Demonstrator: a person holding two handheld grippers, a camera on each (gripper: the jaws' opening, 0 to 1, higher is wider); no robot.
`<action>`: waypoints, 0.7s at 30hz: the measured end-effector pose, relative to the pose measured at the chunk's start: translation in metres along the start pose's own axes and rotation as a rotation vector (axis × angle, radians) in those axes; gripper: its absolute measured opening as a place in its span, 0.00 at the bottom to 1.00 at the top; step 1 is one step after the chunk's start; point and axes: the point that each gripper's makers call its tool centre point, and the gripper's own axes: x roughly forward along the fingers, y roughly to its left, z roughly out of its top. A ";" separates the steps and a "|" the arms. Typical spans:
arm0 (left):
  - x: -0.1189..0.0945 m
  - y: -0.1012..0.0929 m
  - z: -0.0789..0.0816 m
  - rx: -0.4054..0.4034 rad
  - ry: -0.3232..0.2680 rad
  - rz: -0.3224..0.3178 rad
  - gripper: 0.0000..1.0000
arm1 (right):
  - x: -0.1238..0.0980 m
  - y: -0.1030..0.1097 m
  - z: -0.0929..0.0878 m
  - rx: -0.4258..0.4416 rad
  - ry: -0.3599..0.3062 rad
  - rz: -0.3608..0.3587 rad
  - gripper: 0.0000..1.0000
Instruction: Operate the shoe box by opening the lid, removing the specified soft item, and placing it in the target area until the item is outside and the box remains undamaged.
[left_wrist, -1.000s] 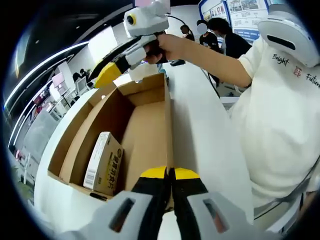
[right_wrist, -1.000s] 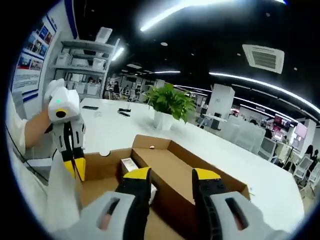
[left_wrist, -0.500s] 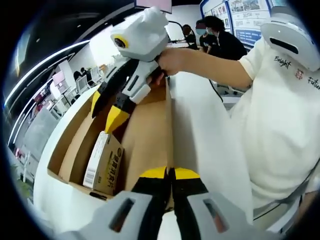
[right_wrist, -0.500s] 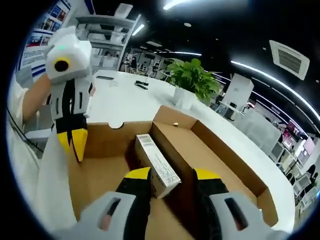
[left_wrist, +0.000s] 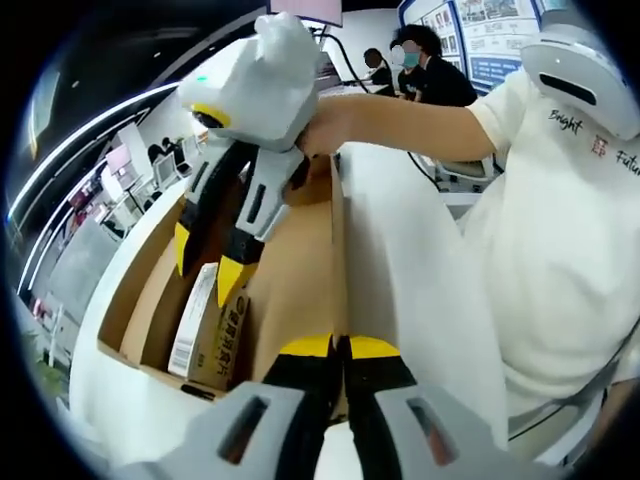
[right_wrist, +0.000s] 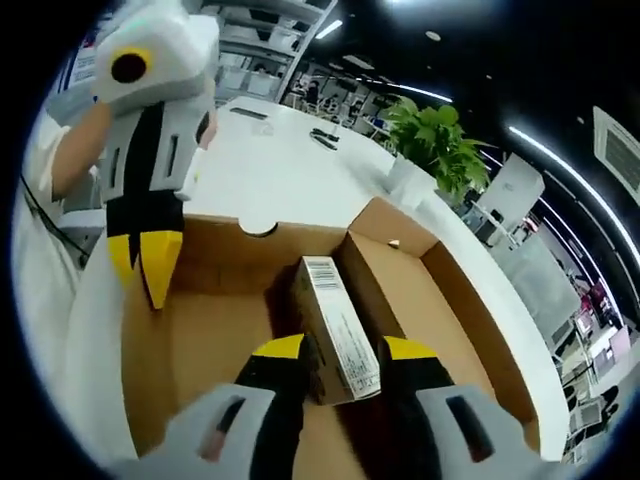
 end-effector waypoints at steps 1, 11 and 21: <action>0.000 0.000 0.000 0.000 0.000 0.001 0.02 | 0.000 0.000 0.000 -0.002 0.001 -0.001 0.27; 0.000 0.000 0.000 0.002 -0.003 0.002 0.02 | 0.007 -0.005 -0.008 -0.028 0.034 0.014 0.27; 0.000 0.001 0.000 -0.021 -0.004 0.000 0.02 | -0.003 0.014 -0.014 -0.010 0.066 0.048 0.24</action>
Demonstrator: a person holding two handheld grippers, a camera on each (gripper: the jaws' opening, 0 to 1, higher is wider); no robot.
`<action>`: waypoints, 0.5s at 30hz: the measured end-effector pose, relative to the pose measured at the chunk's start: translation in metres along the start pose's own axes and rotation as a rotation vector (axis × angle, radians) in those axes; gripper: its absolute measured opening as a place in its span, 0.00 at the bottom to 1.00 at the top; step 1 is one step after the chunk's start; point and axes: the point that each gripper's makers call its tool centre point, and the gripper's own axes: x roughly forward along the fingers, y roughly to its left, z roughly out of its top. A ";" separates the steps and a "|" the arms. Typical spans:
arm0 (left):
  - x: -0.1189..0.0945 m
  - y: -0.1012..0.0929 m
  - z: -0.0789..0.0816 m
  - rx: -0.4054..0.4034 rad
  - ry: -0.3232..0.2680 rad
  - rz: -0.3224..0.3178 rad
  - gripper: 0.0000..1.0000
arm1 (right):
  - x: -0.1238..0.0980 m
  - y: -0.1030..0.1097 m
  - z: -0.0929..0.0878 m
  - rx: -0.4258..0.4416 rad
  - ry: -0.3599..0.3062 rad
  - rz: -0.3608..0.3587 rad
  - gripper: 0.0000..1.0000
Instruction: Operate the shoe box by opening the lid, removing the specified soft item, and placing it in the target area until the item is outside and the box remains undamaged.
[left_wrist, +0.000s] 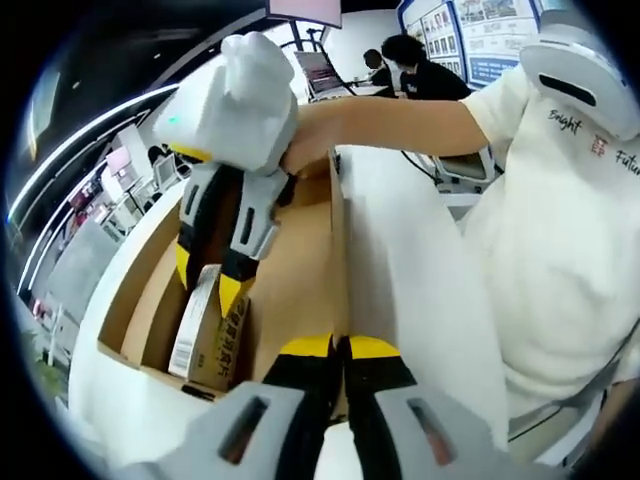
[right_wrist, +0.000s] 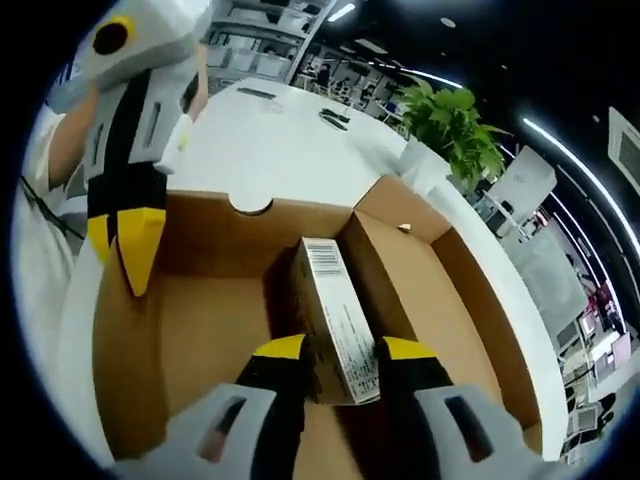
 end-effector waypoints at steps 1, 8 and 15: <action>0.000 -0.001 0.000 0.007 0.001 0.000 0.02 | -0.001 -0.002 -0.001 -0.012 0.010 -0.009 0.21; 0.000 0.000 0.000 0.011 0.001 0.003 0.02 | -0.003 -0.007 -0.009 -0.033 0.088 0.067 0.20; 0.000 0.000 0.000 0.006 0.001 0.001 0.02 | -0.002 -0.014 -0.012 -0.026 0.086 0.074 0.19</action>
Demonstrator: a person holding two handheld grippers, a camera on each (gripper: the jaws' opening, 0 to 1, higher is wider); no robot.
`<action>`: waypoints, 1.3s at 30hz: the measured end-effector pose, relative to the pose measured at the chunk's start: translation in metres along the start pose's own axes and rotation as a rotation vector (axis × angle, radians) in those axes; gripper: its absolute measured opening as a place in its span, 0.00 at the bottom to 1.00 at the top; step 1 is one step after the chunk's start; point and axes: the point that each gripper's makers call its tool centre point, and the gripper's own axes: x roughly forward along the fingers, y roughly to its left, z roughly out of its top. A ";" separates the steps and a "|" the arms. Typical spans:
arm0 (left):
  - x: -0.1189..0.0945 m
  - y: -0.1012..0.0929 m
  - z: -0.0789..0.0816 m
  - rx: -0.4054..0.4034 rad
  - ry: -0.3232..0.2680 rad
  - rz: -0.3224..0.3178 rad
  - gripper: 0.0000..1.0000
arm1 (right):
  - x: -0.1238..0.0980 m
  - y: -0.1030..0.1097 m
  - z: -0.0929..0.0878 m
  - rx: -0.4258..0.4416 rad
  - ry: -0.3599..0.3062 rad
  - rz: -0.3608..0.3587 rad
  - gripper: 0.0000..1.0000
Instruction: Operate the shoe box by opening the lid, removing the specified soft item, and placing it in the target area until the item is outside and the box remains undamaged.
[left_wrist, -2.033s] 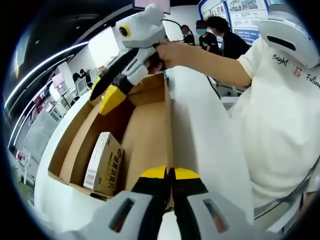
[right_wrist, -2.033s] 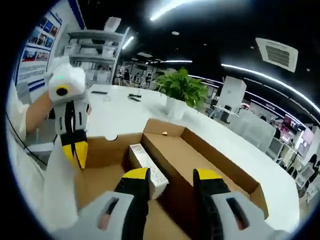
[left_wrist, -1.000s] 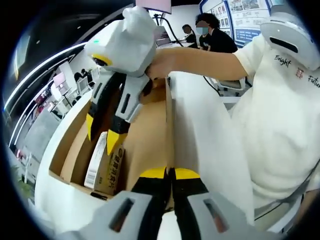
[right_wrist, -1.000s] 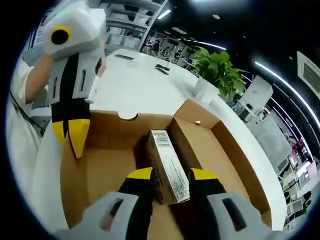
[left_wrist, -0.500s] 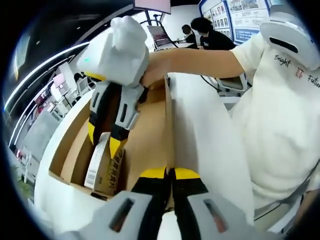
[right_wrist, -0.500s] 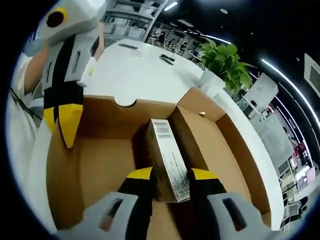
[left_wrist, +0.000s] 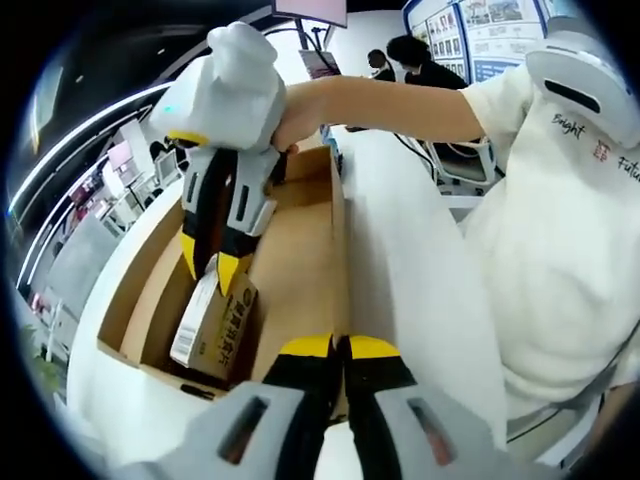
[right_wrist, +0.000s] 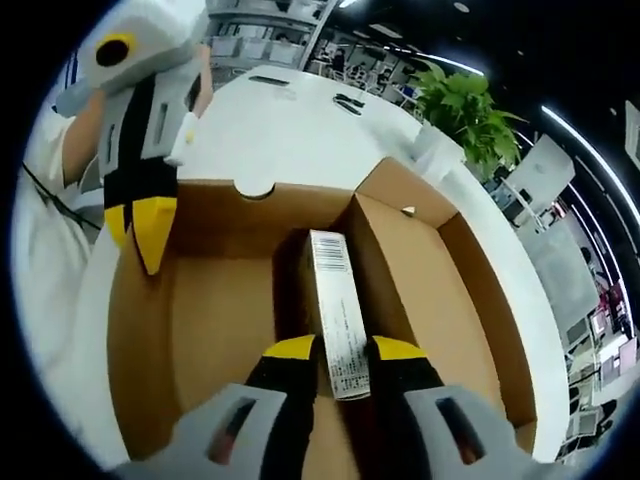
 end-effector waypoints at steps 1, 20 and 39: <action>0.000 0.000 0.000 0.002 -0.001 0.002 0.02 | 0.000 0.000 0.000 -0.002 -0.001 -0.002 0.19; 0.000 0.000 0.000 -0.005 0.000 0.006 0.02 | -0.029 0.017 -0.032 0.032 0.084 0.077 0.17; 0.001 0.000 0.000 -0.005 -0.001 0.006 0.02 | -0.048 0.026 -0.059 0.072 0.229 0.218 0.19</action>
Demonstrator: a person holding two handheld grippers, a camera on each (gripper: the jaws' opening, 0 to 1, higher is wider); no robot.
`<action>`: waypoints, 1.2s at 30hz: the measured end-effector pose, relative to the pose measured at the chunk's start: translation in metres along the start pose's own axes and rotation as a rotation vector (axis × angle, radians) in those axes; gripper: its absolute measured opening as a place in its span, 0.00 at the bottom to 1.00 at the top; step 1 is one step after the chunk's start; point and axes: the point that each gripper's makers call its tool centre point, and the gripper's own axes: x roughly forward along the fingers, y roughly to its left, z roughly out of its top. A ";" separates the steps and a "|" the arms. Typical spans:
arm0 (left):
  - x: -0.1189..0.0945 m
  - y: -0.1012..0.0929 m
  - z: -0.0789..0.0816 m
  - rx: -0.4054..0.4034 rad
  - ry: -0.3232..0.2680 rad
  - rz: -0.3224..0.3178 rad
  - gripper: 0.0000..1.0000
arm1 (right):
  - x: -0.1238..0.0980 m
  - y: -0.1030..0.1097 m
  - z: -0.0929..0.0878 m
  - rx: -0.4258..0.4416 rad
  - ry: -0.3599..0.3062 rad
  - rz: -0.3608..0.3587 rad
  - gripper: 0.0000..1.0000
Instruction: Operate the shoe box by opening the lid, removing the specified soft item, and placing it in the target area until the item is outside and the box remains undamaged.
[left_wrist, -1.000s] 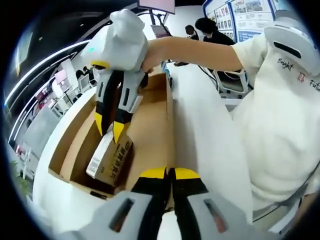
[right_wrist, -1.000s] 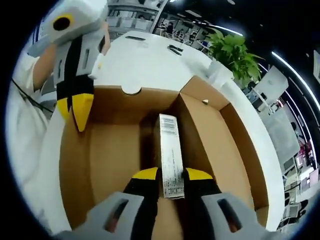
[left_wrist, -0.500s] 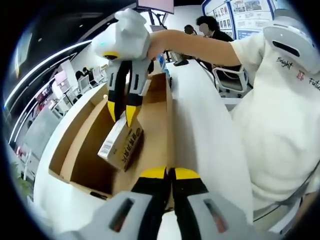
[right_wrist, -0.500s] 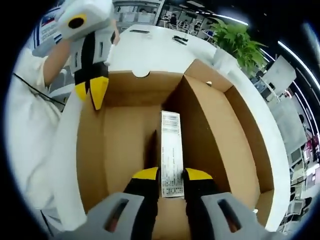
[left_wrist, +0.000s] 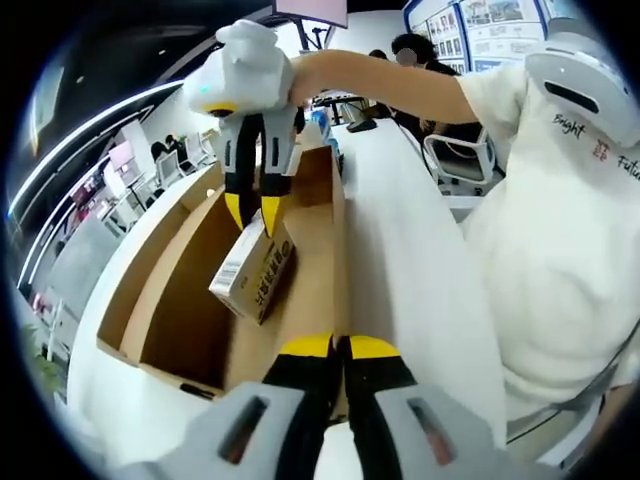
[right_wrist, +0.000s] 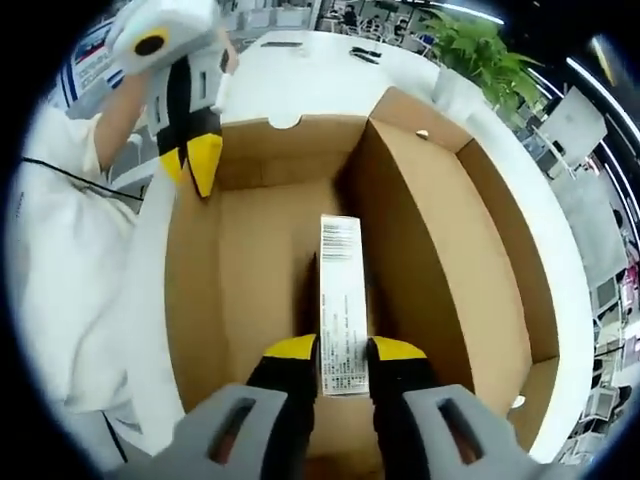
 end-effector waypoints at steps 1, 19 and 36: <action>0.000 0.000 0.000 0.003 -0.001 -0.001 0.02 | 0.000 0.004 -0.002 -0.027 0.014 0.031 0.19; 0.000 0.000 0.001 0.007 -0.011 -0.002 0.02 | 0.021 0.000 0.019 0.017 0.087 0.108 0.35; -0.001 0.001 0.001 0.004 -0.015 -0.002 0.02 | 0.046 -0.015 0.017 0.026 0.208 0.118 0.32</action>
